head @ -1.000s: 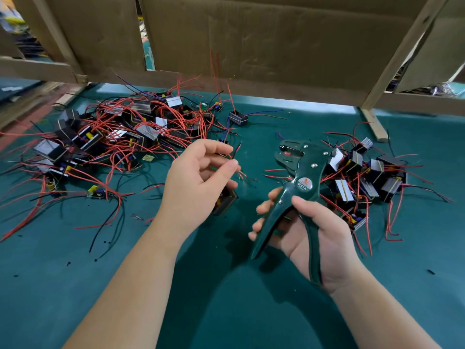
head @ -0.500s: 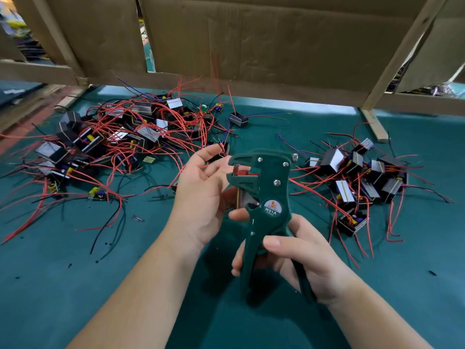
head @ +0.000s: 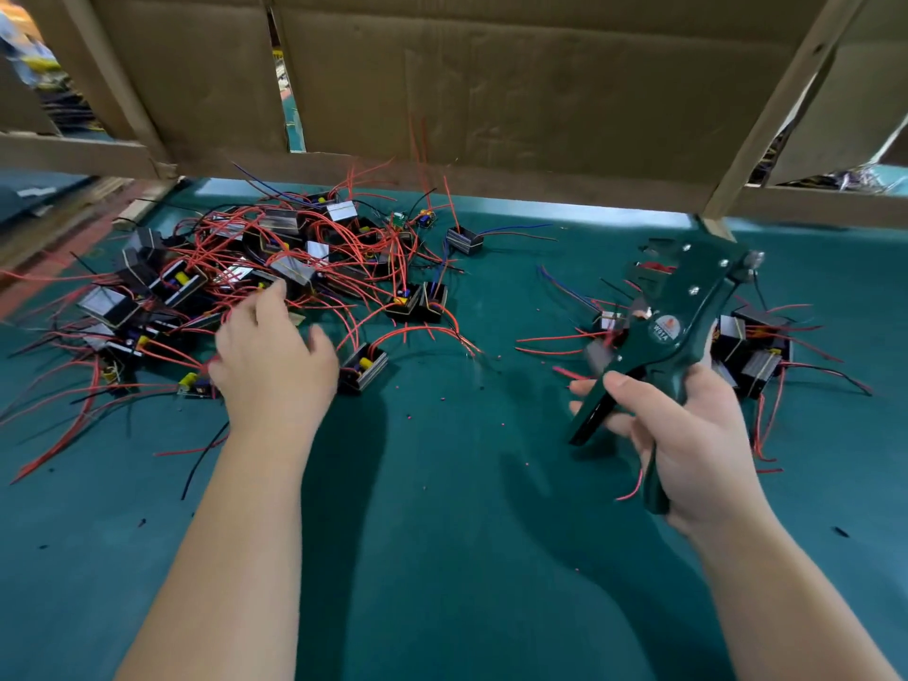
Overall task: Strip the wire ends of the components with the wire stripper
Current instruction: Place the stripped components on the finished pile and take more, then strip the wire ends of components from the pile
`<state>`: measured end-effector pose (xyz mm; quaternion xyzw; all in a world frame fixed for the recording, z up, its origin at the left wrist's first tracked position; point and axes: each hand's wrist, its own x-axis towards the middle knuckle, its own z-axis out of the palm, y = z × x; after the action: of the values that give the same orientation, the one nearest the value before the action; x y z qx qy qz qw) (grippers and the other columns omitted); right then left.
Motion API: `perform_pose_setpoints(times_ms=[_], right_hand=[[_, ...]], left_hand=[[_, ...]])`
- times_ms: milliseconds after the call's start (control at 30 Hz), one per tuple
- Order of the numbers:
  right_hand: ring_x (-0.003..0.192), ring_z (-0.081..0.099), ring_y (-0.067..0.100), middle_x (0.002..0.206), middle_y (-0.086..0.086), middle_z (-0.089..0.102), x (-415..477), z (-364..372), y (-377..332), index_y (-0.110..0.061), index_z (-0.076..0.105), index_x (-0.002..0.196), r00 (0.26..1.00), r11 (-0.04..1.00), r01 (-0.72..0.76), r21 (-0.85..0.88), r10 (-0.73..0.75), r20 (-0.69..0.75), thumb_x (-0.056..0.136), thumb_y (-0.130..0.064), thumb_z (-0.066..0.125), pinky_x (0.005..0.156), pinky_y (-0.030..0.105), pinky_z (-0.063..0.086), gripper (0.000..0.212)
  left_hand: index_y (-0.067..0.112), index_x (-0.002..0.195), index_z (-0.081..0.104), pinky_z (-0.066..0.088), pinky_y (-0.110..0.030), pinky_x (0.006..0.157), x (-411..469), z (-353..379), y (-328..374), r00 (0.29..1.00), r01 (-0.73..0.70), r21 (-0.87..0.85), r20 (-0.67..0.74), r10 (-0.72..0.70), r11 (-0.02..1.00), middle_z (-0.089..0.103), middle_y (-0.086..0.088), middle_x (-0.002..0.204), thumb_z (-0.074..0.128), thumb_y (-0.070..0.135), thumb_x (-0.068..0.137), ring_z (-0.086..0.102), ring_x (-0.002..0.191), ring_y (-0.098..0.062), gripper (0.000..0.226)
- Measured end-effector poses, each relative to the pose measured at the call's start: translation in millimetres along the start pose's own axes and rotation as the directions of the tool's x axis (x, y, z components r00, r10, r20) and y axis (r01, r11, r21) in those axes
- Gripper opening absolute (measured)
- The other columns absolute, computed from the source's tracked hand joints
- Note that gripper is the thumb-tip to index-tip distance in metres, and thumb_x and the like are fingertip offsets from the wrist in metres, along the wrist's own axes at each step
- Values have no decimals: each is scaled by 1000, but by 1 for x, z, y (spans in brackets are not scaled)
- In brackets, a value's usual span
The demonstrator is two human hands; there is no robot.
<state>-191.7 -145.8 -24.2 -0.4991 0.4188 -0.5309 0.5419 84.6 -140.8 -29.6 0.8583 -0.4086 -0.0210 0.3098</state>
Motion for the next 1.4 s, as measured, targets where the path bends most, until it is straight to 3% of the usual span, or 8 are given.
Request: perform_pose_setpoints(times_ms=[233,400,600,800,967,1133,1267,1400], right_hand=[[85,70,39,84,9,69,-4,2,1,-2,44,132,1000,999,-5,50,4,19,68,-22,72,74,65,55,73],[80,71,39,77,7,69,-5,3,1,-5,54,98,997,991,-79,106,78,17,72,-14,65,71,54,58,30],[75,69,39,76,5,68,-6,7,0,-1,53,100,988,967,-128,221,106,109,70,-2,71,67,56,57,35],[80,68,43,84,14,62,0,12,9,-1,54,98,974,946,-222,237,206,90,67,-11,68,68,56,56,36],[81,69,43,74,9,64,3,8,13,-6,52,90,980,952,-198,232,197,31,88,5,55,67,54,57,11],[78,68,43,76,21,54,-1,13,7,-2,51,95,979,942,-199,272,178,99,74,3,66,66,54,56,26],[73,67,39,108,12,69,-4,17,0,4,54,113,948,879,-261,399,156,276,75,-6,55,66,54,55,39],[76,67,37,130,17,60,-8,13,-6,0,62,117,879,814,-341,469,100,466,63,-20,82,70,53,54,61]], left_hand=[[14,129,54,38,-43,96,5,3,-11,996,27,-147,-83,-40,989,39,-20,136,58,2,86,37,124,-37,45],[14,116,59,43,-30,77,9,1,-16,988,101,-285,-84,-129,953,71,-6,94,57,6,89,61,100,-27,28],[14,126,49,43,-43,82,8,4,-14,991,129,-95,54,-125,987,57,-16,119,76,18,81,53,108,-36,53],[9,127,48,41,-36,71,7,5,-17,994,112,-185,22,-110,976,68,-12,96,62,8,86,57,102,-33,44],[25,129,42,55,-27,54,-1,-3,0,989,-8,-616,-119,-83,788,66,2,101,59,5,90,67,70,-5,47],[38,105,57,57,-26,52,-17,-7,22,991,-132,-832,-112,71,539,73,12,88,66,2,86,71,81,-11,42],[43,102,60,58,-26,59,-35,0,36,947,-262,-803,-107,303,535,72,14,92,64,0,87,70,83,-9,45],[36,110,63,56,-29,81,-47,11,40,843,-391,-719,-30,537,575,73,13,99,60,-1,89,68,95,-2,43]])
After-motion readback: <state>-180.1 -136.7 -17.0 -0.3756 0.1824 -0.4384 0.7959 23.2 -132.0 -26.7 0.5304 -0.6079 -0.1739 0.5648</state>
